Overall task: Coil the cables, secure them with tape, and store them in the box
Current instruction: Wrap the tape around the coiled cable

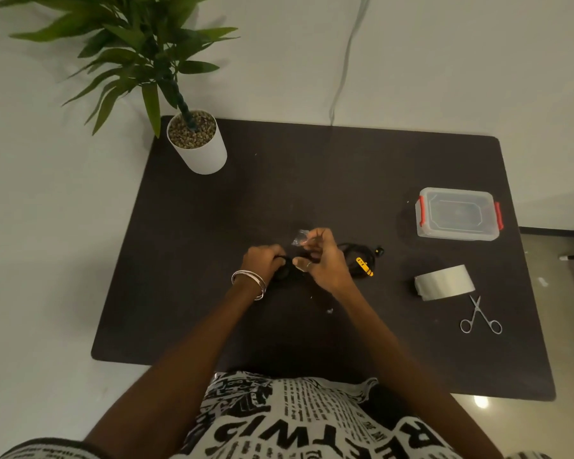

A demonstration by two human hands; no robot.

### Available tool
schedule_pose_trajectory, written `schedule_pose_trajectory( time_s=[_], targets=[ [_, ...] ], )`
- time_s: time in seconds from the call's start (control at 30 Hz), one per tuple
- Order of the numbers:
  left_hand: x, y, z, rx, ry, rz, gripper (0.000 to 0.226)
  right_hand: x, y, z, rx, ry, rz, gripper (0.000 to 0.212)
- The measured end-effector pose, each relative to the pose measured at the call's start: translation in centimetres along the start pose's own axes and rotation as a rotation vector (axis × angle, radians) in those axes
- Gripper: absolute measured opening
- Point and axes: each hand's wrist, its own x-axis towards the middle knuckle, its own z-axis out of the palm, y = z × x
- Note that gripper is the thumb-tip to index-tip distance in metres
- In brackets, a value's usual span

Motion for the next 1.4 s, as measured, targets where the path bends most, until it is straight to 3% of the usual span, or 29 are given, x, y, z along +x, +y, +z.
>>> schedule_pose_trajectory(
  time_s=[0.2, 0.37, 0.5, 0.6, 0.83, 1.1, 1.4],
  targets=[
    [0.2, 3.5, -1.2, -0.279, 0.025, 0.179, 0.020, -0.5, 0.0, -2.3, 0.131, -0.058, 0.004, 0.057],
    [0.6, 6.1, -1.8, -0.609, -0.021, 0.044, 0.022, -1.4, -0.6, -5.3, 0.294, -0.007, 0.024, 0.057],
    [0.7, 7.8, -1.9, -0.743, -0.068, 0.068, 0.022, -2.1, -0.9, -6.8, 0.353, -0.008, 0.035, 0.050],
    [0.8, 8.5, -1.6, -0.740, -0.071, 0.052, 0.023, -2.4, -1.2, -7.8, 0.345, 0.062, 0.035, 0.048],
    [0.8, 9.7, -1.0, -0.456, -0.069, 0.063, 0.022, -3.4, -0.9, -8.2, 0.339, 0.202, -0.030, 0.047],
    [0.2, 11.3, -1.7, -0.881, -0.280, -0.179, 0.015, -4.2, 0.0, -9.9, 0.289, 0.084, -0.114, 0.040],
    [0.2, 11.7, -1.6, -0.857, -0.298, -0.196, 0.011, -4.5, -0.5, -10.5, 0.184, -0.027, -0.175, 0.028]
  ],
)
